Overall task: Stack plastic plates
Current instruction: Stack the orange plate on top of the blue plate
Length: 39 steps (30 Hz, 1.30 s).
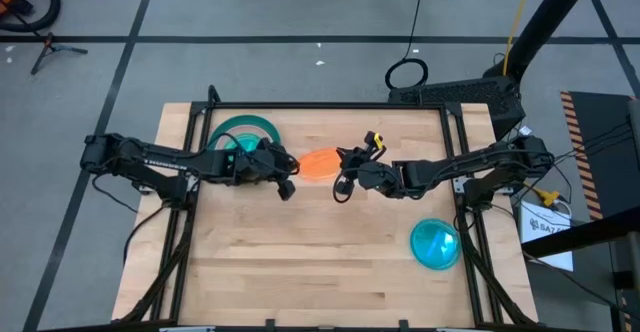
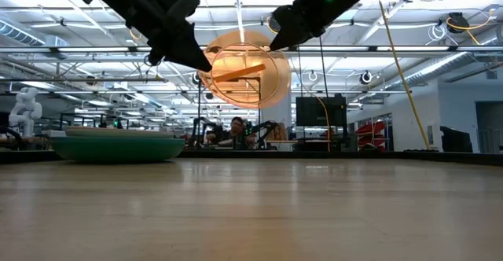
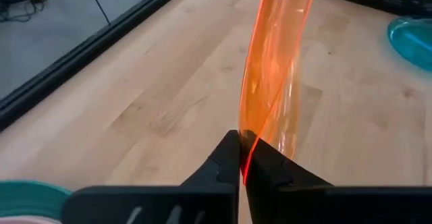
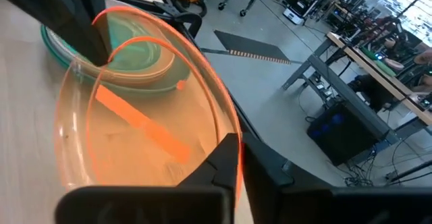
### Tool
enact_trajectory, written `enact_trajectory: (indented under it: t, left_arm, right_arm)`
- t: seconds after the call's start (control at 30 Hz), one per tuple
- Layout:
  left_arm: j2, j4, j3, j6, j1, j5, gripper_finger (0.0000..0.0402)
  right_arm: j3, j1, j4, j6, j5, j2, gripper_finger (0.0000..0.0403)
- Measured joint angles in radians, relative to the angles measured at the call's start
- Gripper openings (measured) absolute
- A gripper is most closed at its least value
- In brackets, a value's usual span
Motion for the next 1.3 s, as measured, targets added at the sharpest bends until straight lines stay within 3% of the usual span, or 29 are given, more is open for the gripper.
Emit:
enact_trajectory:
  t: [0.4,0.7,0.87,1.07,1.23,1.3]
  left_arm:
    - [-0.025,-0.062,0.0,-0.106,0.058,0.003,0.0006]
    - [-0.172,-0.293,0.0,-0.09,0.209,0.003,0.0006]
    - [-0.28,-0.588,0.062,-0.061,0.322,0.043,0.0006]
    - [-0.296,-0.976,0.232,-0.059,0.415,0.044,0.0006]
    - [-0.279,-1.165,0.288,-0.058,0.485,0.051,0.0005]
    - [-0.271,-1.191,0.287,-0.038,0.513,0.104,0.0005]
  right_arm:
    - [0.0,-0.007,0.045,0.007,0.012,-0.003,0.0133]
    - [0.0,-0.027,0.025,0.007,0.06,-0.019,0.0152]
    - [0.0,-0.062,0.023,-0.008,0.058,-0.024,0.0149]
    - [0.0,-0.114,0.004,-0.013,0.056,-0.024,0.0148]
    - [0.0,-0.13,-0.032,0.004,0.053,-0.023,0.0148]
    - [0.0,-0.133,-0.04,0.016,0.053,-0.023,0.0147]
